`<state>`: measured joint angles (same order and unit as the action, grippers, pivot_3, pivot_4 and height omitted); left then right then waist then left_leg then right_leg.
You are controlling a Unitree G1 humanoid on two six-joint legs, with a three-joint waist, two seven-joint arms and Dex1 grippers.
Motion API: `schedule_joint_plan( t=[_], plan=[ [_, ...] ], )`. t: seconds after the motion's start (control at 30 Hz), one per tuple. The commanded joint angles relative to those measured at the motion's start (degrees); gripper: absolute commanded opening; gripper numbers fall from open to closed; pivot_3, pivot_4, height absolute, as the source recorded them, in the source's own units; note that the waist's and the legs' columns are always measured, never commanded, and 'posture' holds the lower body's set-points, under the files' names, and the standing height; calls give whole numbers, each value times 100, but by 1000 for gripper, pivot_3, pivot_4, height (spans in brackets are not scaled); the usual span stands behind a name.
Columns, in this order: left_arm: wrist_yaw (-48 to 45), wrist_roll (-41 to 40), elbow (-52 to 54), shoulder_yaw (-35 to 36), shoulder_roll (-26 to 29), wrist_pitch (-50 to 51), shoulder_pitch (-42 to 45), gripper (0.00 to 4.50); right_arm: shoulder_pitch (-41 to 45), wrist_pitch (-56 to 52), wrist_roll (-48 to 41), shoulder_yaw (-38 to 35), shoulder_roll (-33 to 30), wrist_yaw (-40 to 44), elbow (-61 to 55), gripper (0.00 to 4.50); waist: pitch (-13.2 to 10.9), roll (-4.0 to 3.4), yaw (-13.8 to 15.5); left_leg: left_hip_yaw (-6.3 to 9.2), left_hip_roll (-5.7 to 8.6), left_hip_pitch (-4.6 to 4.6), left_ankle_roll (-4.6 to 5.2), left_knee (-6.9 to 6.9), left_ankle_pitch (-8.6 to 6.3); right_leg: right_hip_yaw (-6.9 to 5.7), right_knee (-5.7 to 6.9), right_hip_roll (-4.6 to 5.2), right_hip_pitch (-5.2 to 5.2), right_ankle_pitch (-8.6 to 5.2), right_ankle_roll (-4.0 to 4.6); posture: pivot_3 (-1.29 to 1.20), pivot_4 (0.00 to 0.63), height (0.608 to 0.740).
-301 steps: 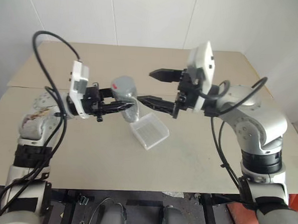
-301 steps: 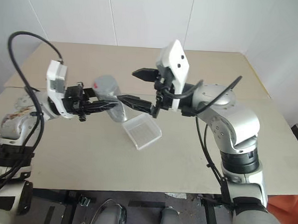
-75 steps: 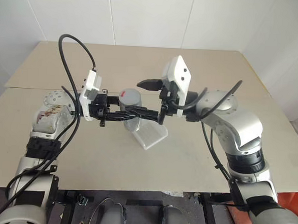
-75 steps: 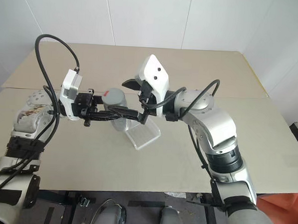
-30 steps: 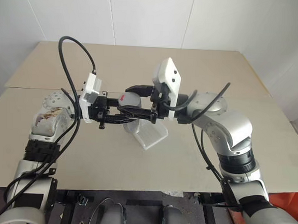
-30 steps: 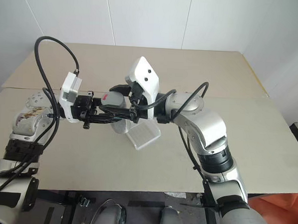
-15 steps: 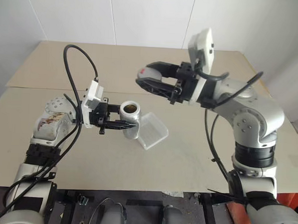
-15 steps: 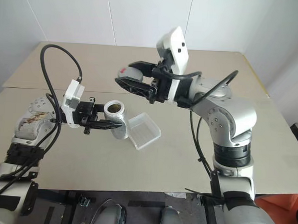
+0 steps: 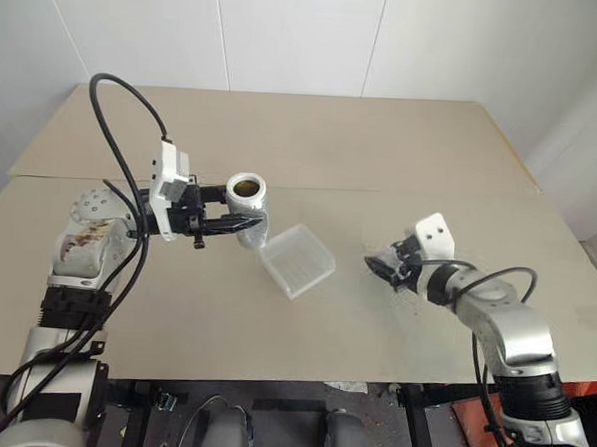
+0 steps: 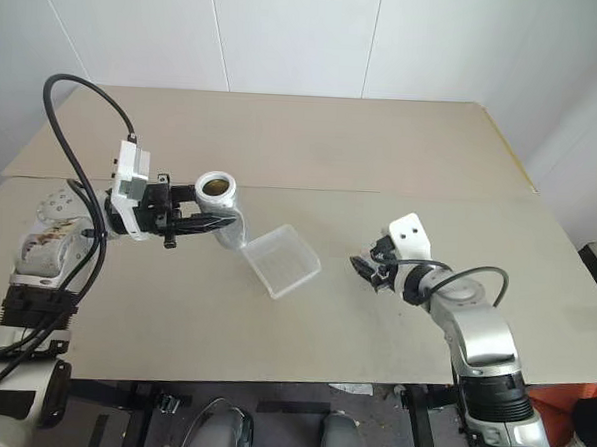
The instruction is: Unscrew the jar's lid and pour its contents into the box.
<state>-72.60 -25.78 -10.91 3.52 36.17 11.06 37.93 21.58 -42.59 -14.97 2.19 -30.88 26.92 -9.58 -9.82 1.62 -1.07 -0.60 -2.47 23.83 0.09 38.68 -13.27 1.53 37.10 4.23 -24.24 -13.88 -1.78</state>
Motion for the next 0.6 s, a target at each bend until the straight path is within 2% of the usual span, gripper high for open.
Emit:
schedule_joint_plan(
  t=[0.03, 0.13, 0.27, 0.37, 0.43, 0.5, 0.6],
  plan=[
    [372, 477, 138, -66, 0, -558, 126, 1913, -14, 41, -3, -122, -100, 100, -208, 4450, 0, 0, 20, 0, 0, 0, 0, 0, 0, 0, -1, 0, 1, 0, 0, 0, 150, 740],
    [1255, 1536, -71, -304, -98, -1545, 305, 1913, 183, -691, -859, -647, -479, 704, -1082, 4450, -4, -4, 53, -1, 3, 2, 0, 1, 0, 0, -1, 4, 1, 0, 0, 0, 150, 740],
    [2872, 3731, -1050, -986, 10, -4116, 831, 1913, 600, -1689, -2179, -1149, -845, 1315, -1672, 4450, -3, -2, 111, 5, 4, -2, 0, 2, 0, -5, -3, 4, 11, 1, 0, 0, 150, 740],
    [4806, 6124, -1708, -1891, 330, -5851, 1581, 1913, 753, -1869, -2491, -921, -1116, 1673, -1790, 4450, -3, 2, 144, 5, 3, -4, 2, -2, -1, -8, -12, 3, 16, 1, 0, 0, 150, 740],
    [6707, 8069, -1806, -2741, 575, -6172, 2159, 1913, 874, -1832, -2482, -732, -1225, 1768, -1769, 4450, -4, 3, 164, 5, 8, 2, 2, -2, -2, -9, -14, 7, 12, 2, -1, 0, 150, 740],
    [8524, 9961, -1766, -3819, 732, -5776, 2717, 1913, 1042, -1806, -2540, -676, -1221, 1821, -1696, 4450, -4, 4, 175, 4, 18, 9, 2, -2, -2, -7, -13, 17, 7, 2, -6, 0, 150, 740],
    [9852, 11259, -1978, -4677, 573, -4989, 3096, 1913, 1311, -1821, -2720, -770, -1134, 1816, -1588, 4450, -4, 4, 171, 2, 32, 13, 2, 0, -2, -3, -11, 27, 4, 4, -20, 0, 150, 740]
  ],
)
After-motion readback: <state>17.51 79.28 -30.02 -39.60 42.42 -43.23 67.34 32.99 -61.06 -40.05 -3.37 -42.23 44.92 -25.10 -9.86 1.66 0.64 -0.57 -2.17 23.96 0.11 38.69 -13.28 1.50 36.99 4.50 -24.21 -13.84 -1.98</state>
